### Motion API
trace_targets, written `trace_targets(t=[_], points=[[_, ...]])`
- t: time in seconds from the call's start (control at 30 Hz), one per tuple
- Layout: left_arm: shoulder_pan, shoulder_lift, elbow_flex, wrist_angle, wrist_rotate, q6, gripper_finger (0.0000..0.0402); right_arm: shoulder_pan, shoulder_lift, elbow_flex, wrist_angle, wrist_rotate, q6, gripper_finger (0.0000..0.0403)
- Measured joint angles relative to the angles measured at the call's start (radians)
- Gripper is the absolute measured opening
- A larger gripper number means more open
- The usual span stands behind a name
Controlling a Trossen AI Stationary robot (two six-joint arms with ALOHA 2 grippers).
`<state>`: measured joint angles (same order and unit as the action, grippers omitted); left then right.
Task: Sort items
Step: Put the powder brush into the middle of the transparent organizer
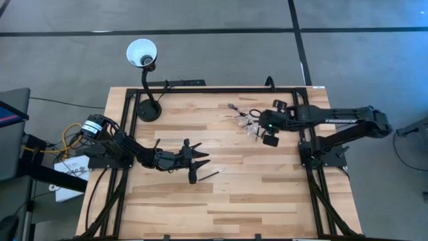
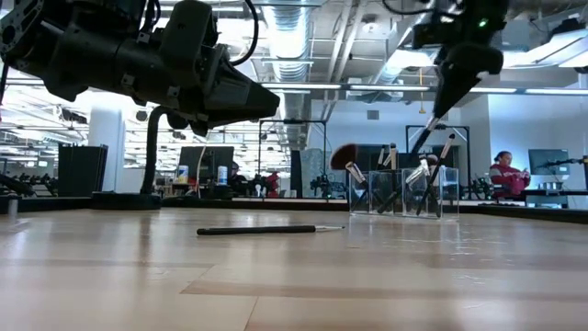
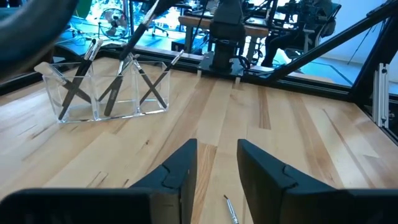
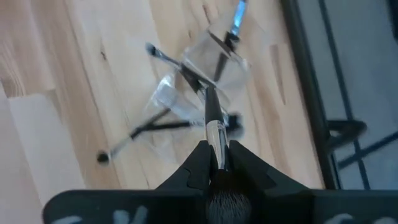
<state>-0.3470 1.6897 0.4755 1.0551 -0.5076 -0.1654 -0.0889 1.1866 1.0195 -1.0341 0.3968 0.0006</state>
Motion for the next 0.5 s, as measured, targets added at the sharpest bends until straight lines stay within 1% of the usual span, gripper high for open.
trace_targets(t=[0.1, 0.2, 0.33, 0.5], points=[[0.000, 0.000, 0.000, 0.000, 0.000, 0.000, 0.0111, -0.036, 0.050, 0.000, 0.061, -0.063, -0.057, 0.0032], [0.000, 0.000, 0.000, 0.000, 0.000, 0.000, 0.0111, -0.072, 0.115, 0.000, 0.086, -0.104, -0.062, 0.0041], [0.000, 0.000, 0.000, 0.000, 0.000, 0.000, 0.0111, -0.104, 0.208, 0.000, 0.085, -0.118, -0.100, 0.0043], [0.000, 0.000, 0.000, 0.000, 0.000, 0.000, 0.0111, -0.118, 0.297, 0.001, 0.108, -0.126, -0.124, 0.0047]])
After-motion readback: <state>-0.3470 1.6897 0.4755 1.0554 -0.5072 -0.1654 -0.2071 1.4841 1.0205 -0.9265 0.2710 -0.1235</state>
